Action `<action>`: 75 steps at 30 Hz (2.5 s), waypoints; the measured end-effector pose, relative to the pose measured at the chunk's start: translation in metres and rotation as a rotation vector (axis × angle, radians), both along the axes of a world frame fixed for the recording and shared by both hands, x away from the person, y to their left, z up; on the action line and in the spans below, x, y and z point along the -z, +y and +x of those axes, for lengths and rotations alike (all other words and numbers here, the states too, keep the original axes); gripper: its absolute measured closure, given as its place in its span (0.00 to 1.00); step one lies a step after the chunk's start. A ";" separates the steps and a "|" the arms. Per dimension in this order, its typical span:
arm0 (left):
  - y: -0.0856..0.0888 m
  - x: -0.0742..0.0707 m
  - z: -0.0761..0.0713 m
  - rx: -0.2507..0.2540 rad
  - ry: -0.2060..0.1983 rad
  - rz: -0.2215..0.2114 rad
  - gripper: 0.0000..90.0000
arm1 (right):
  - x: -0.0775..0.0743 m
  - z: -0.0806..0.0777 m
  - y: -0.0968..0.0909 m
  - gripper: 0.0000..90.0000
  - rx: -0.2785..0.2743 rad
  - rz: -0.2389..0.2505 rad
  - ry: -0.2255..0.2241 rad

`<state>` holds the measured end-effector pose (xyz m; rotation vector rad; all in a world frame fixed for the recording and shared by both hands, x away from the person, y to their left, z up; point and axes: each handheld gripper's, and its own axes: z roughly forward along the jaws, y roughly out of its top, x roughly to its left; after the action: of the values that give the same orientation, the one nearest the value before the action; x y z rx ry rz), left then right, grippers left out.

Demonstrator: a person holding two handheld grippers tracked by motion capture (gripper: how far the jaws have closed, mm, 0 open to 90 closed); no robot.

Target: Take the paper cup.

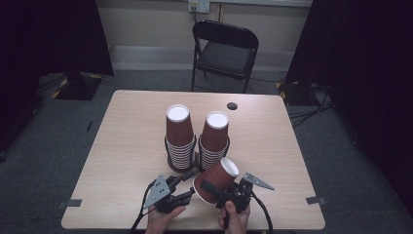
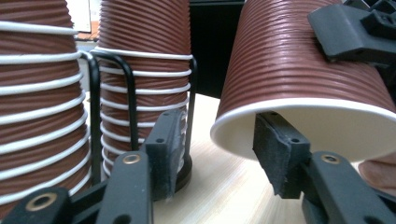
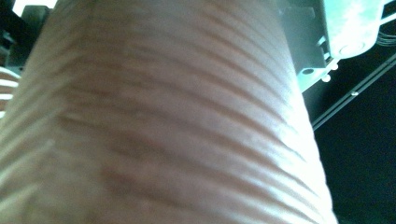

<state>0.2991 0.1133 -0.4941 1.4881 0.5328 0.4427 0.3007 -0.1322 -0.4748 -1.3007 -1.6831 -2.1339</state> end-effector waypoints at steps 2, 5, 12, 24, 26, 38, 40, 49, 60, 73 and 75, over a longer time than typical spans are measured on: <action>-0.003 0.000 0.000 -0.004 -0.011 0.001 0.62 | 0.000 -0.001 0.001 0.15 -0.013 0.010 0.006; -0.008 -0.001 0.000 -0.006 -0.026 -0.003 0.66 | 0.001 -0.001 0.003 0.15 -0.025 0.010 0.010; -0.016 -0.001 0.000 -0.023 -0.052 -0.012 0.72 | 0.001 -0.003 0.005 0.15 -0.046 0.017 0.023; -0.016 -0.001 -0.005 -0.049 -0.089 -0.057 0.82 | 0.004 -0.002 0.017 0.15 -0.139 0.031 0.069; -0.014 -0.001 -0.005 -0.048 -0.091 -0.066 0.87 | 0.004 -0.001 0.018 0.15 -0.155 0.038 0.075; -0.011 0.002 -0.004 -0.038 -0.065 -0.054 0.94 | 0.003 0.001 0.015 0.11 -0.119 0.039 0.079; -0.011 0.002 -0.004 -0.034 -0.060 -0.049 0.95 | 0.002 0.001 0.014 0.11 -0.098 0.033 0.072; -0.007 0.004 -0.004 0.000 -0.005 -0.039 0.95 | -0.003 0.003 0.003 0.13 -0.030 0.030 0.053; -0.001 -0.002 -0.004 0.034 0.052 0.031 0.95 | -0.008 0.008 -0.013 0.14 0.046 0.022 0.024; 0.015 -0.009 -0.002 0.009 0.086 0.141 0.96 | -0.013 -0.004 -0.028 0.14 0.185 -0.143 -0.153; 0.020 -0.010 0.001 0.012 0.108 0.146 0.96 | -0.013 -0.006 -0.030 0.14 0.184 -0.171 -0.180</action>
<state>0.2997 0.1338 -0.4836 1.6618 0.5857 0.4003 0.2948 -0.1619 -0.4619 -1.3943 -1.9226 -2.3163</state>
